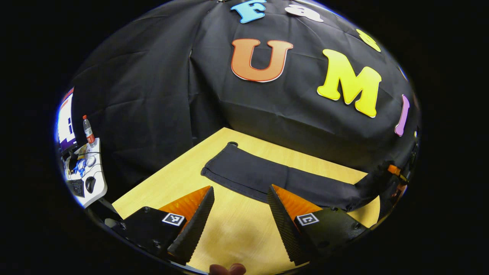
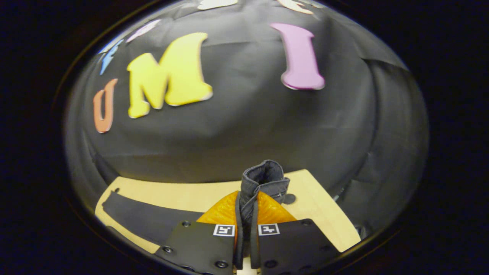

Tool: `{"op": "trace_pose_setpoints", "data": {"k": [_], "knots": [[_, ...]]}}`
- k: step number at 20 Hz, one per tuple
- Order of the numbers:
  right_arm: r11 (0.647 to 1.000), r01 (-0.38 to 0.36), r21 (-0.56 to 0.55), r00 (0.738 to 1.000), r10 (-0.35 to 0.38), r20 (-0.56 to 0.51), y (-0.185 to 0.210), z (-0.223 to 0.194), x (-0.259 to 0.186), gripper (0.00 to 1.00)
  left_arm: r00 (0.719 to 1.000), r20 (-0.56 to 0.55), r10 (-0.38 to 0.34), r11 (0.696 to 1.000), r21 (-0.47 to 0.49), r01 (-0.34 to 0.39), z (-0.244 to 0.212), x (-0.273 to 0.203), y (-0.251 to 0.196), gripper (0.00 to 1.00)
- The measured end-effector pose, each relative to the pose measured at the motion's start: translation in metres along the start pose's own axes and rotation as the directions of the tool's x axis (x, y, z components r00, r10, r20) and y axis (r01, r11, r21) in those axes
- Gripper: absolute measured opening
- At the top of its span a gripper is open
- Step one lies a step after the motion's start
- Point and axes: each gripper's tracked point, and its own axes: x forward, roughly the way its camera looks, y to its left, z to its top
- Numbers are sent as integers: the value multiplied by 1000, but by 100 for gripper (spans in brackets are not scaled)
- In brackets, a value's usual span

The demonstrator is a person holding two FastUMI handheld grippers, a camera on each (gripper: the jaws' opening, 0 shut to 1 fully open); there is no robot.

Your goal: Grasp the waist and the cuffs of the jeans and fold them to make the two legs overlap; first hold the waist and fold one-third of the jeans toward the cuffs, then hold the cuffs and fold the remaining one-third in the same direction to finish folding.

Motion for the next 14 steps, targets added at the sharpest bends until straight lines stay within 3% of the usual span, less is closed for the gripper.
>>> {"op": "trace_pose_setpoints", "data": {"k": [1,2,5,9,12,14], "knots": [[998,-50,-28,999,51,4,33,4,-12,8,1000,13,1,1000,-4,-1,3,2,9,99],[994,-95,-52,995,96,6,63,4,-21,8,1000,27,3,1000,-9,-2,6,1,17,91],[972,-214,-96,977,212,-34,143,-14,-29,11,998,54,27,999,-24,-25,10,-1,48,90],[931,-322,-170,941,295,-167,235,-94,-17,8,995,57,86,994,-72,-82,9,-4,98,90],[909,-349,-227,910,271,-315,253,-167,-4,4,991,26,130,983,-132,-125,4,-6,128,91],[897,-362,-253,897,262,-355,241,-171,2,8,990,21,142,978,-157,-137,3,-5,142,90]]}}
